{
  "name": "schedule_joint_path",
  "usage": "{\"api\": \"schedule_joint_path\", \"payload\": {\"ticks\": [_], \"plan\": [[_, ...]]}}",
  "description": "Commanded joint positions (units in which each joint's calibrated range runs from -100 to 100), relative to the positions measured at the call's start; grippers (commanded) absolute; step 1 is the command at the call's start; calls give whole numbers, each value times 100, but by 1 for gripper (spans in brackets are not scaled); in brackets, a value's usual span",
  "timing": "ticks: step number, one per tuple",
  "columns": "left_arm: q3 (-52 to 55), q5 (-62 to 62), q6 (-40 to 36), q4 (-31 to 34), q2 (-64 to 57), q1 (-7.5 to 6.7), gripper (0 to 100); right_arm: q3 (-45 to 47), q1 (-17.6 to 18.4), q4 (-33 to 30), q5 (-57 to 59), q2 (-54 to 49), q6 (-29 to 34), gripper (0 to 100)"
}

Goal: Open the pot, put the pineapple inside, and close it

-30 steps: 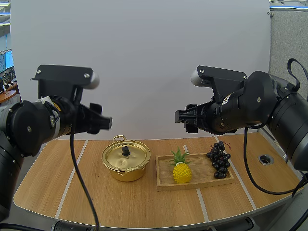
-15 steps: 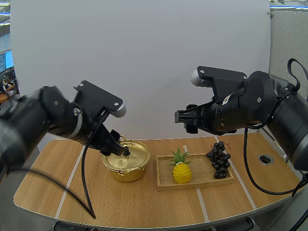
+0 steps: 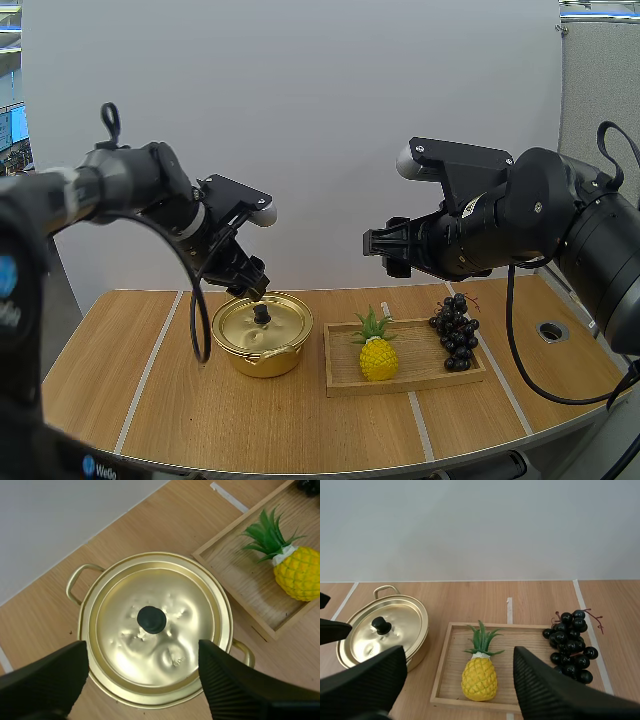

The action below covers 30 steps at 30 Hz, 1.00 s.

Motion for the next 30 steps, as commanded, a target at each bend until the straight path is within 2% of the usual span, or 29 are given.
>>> {"api": "schedule_joint_path", "payload": {"ticks": [1,14,21,30], "plan": [[-210,155,70,-97,560,-5,100,-33,-17,20,-50,-19,-19,100],[-736,214,77,-97,1598,-5,100,-33,-17,20,-50,-19,-19,100],[-845,137,77,-97,1689,-204,100,-33,-17,20,-50,-19,-19,100],[-900,-348,67,-84,1719,-223,100,-33,-17,20,-50,-19,-19,100]]}}
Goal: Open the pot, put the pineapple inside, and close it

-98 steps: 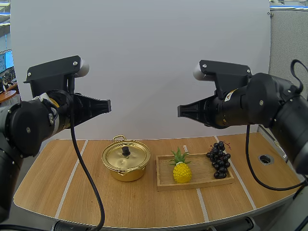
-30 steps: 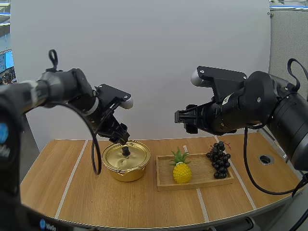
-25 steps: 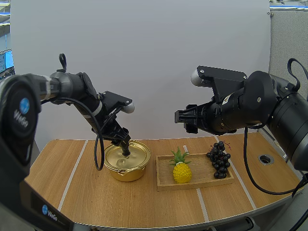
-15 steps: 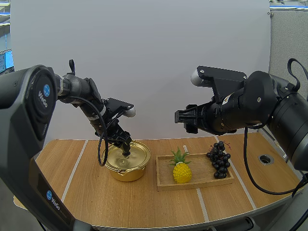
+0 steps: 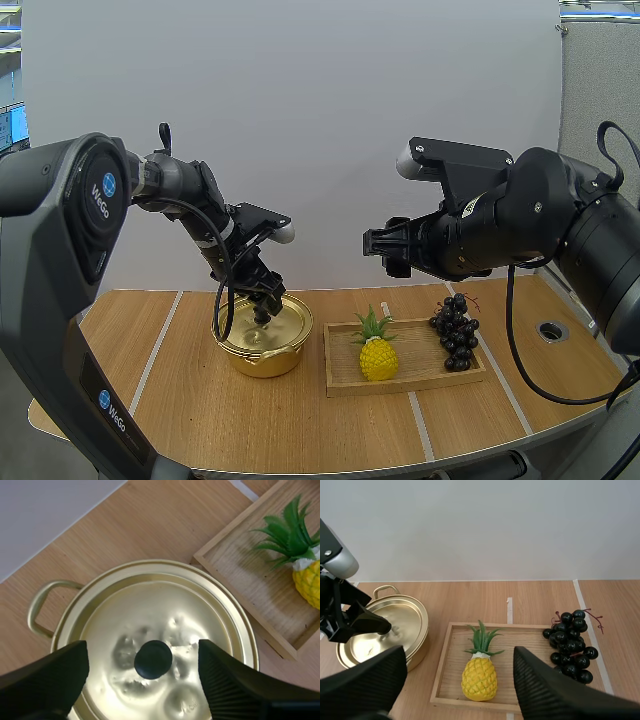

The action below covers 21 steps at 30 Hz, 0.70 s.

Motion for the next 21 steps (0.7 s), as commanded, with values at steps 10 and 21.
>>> {"api": "schedule_joint_path", "payload": {"ticks": [10,21], "plan": [[-82,-141,24,-98,506,-17,100,-33,-17,20,-50,-19,-19,100],[-93,1,24,-98,511,-17,44,-33,-17,20,-50,-19,-19,100]]}}
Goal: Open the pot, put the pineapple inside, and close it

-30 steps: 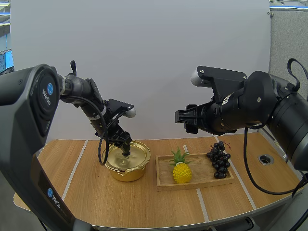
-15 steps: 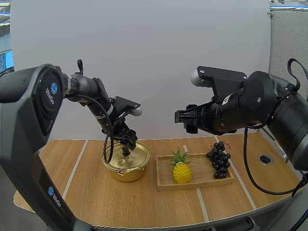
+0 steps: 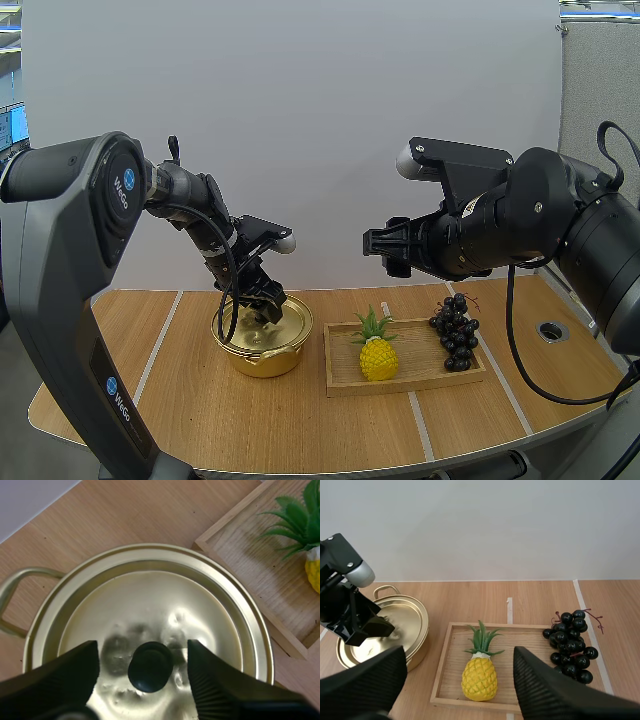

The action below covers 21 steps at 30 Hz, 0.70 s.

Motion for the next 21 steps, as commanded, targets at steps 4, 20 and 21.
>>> {"api": "schedule_joint_path", "payload": {"ticks": [4,20,21], "plan": [[-53,346,24,-87,-1,-17,0,-33,-17,20,-50,-19,-19,100],[-342,946,-18,-87,-1084,-17,0,-33,-17,20,-50,-19,-19,100],[-441,984,-45,-87,-1254,-17,0,-33,-17,20,-50,-19,-19,100]]}}
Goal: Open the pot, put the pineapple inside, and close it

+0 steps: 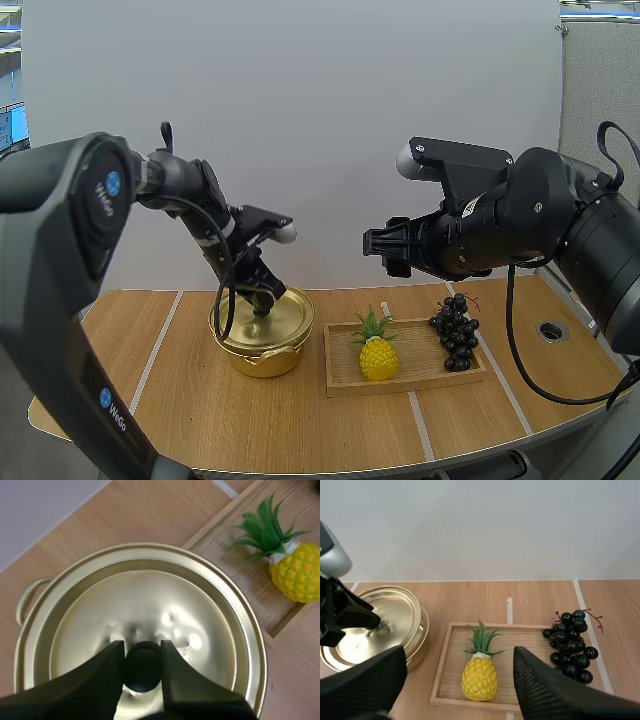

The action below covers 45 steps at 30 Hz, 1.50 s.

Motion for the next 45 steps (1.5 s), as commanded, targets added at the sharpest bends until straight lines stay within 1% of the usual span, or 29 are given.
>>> {"api": "schedule_joint_path", "payload": {"ticks": [1,6,13,17,23,26,30,33,36,38,45], "plan": [[-324,131,-104,-87,-568,-17,0,-33,-17,20,-50,-19,-19,100],[-1023,131,-300,-87,-1407,-17,0,-33,-17,20,-50,-19,-19,100],[-2464,113,-612,34,-2262,-17,0,-33,-17,20,-50,-19,-19,100],[-3365,75,-1024,384,-2481,-17,0,-33,-17,30,-47,-19,-19,100],[-4584,-428,-1613,1050,-2569,-17,0,-33,-17,117,-47,-19,-41,100],[-5116,-649,-1702,1362,-2569,-17,0,-33,-17,248,-47,-15,-53,100],[-5653,-786,-1693,1620,-2569,-17,0,-33,-17,368,-30,-15,-161,100],[-5901,-1106,-1693,1644,-2569,-17,0,-33,-17,558,-30,24,-317,100],[-5951,-1536,-1693,1644,-2585,-17,0,-33,-17,779,-30,309,-517,100],[-5951,-1728,-1693,1644,-2597,-17,0,-33,-17,797,-11,581,-539,100],[-5951,-1742,-1693,1644,-2597,-17,0,-45,-17,797,-151,1868,-619,100]]}}
